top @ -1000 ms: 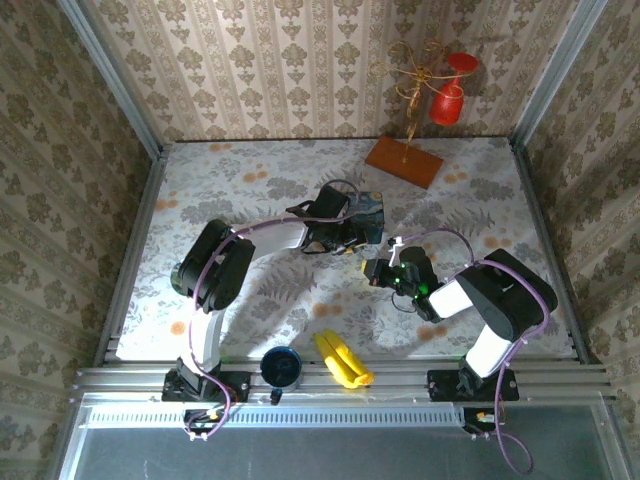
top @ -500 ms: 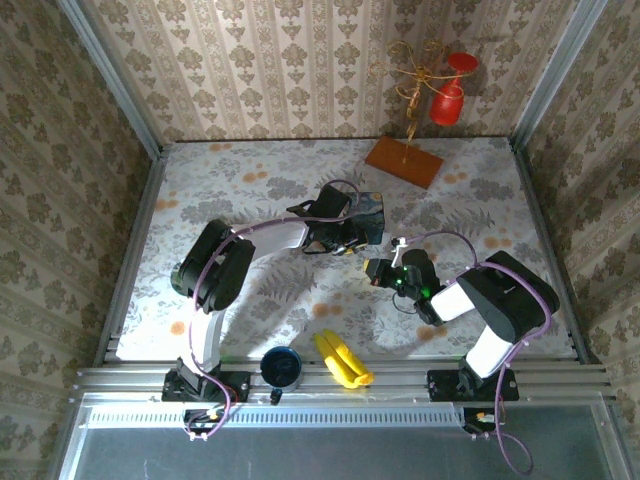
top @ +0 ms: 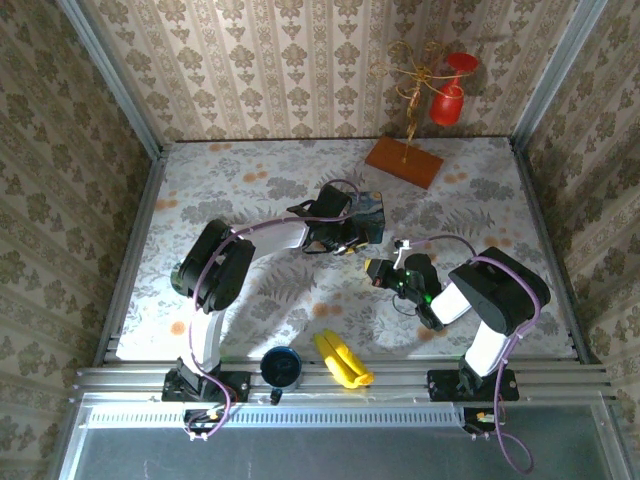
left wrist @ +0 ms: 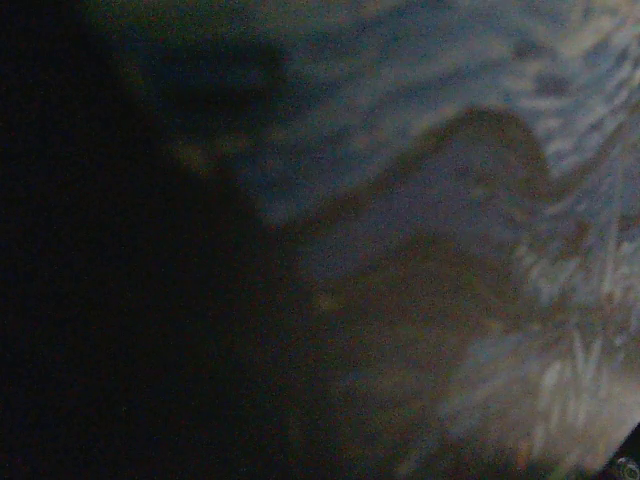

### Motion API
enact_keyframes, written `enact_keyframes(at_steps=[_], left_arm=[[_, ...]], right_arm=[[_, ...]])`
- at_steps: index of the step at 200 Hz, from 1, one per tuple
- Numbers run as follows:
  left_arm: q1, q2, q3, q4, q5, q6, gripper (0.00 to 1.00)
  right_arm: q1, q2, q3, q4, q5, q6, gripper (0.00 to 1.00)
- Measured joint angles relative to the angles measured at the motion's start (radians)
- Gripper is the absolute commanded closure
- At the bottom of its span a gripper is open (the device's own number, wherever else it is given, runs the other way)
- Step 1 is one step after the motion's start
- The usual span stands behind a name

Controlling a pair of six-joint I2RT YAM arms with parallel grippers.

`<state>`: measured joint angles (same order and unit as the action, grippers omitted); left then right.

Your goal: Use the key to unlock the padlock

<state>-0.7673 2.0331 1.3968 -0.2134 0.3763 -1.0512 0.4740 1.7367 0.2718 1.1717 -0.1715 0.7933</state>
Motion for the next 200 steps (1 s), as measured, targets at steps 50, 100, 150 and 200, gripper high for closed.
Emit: enact_keyframes(at_steps=[50,100,150,200], left_arm=[[-0.003,0.0,0.0,0.012,0.001,-0.018,1.0],[-0.003,0.0,0.0,0.029,0.01,-0.043,1.0],[-0.003,0.0,-0.002,0.051,0.024,-0.071,1.0],[-0.003,0.0,-0.006,0.074,0.05,-0.084,1.0]], right_arm=[[0.0,0.0,-0.006,0.01,0.011,0.0,1.0],[-0.001,0.0,-0.017,0.035,0.023,0.0,1.0],[-0.005,-0.015,-0.029,0.044,0.034,0.0,1.0],[-0.006,-0.058,-0.05,0.04,0.045,-0.001,1.0]])
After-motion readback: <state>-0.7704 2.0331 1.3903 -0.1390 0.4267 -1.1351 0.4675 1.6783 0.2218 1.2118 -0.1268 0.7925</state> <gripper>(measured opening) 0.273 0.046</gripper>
